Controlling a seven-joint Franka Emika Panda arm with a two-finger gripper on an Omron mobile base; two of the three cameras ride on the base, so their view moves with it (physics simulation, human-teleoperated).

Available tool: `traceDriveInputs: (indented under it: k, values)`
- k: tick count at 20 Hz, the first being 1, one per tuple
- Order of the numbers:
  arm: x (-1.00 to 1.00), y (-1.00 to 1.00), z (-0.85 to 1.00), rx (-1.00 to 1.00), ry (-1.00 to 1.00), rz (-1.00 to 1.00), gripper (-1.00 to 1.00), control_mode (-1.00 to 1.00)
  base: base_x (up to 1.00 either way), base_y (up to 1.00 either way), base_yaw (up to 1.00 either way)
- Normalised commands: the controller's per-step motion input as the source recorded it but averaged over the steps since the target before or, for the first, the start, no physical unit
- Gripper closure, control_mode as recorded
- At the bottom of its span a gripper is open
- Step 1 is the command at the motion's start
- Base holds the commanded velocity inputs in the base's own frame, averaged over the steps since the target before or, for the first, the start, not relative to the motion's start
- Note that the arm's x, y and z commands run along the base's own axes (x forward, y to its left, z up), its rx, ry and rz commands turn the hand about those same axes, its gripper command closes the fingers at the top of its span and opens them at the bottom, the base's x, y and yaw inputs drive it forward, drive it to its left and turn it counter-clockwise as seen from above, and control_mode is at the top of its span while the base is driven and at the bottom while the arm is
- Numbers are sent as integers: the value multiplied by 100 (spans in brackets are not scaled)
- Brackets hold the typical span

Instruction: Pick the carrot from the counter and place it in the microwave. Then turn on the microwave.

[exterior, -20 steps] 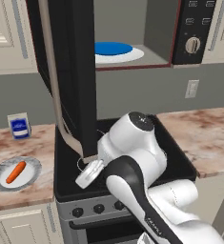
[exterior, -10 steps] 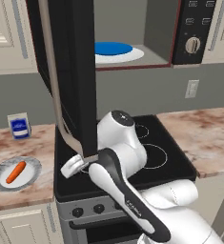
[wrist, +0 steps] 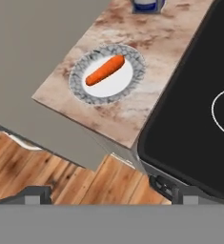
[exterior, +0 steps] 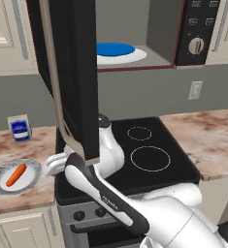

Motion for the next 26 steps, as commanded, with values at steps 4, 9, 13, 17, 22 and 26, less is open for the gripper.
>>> traceDriveInputs:
  k: [4,9,13,17,22,26]
  values:
    - [29,29,-1,0,3,-11,-100,-100,0,0,0]
    - [17,47,-18,0,4,-10,-100,-100,0,0,0]
    - [16,46,-16,0,4,-9,-100,-100,0,0,0]
    - [22,36,-12,0,2,-10,-100,-100,0,0,0]
    - [20,31,-18,0,1,-10,-100,-100,0,0,0]
    - [19,30,-28,0,2,-8,-100,-100,0,0,0]
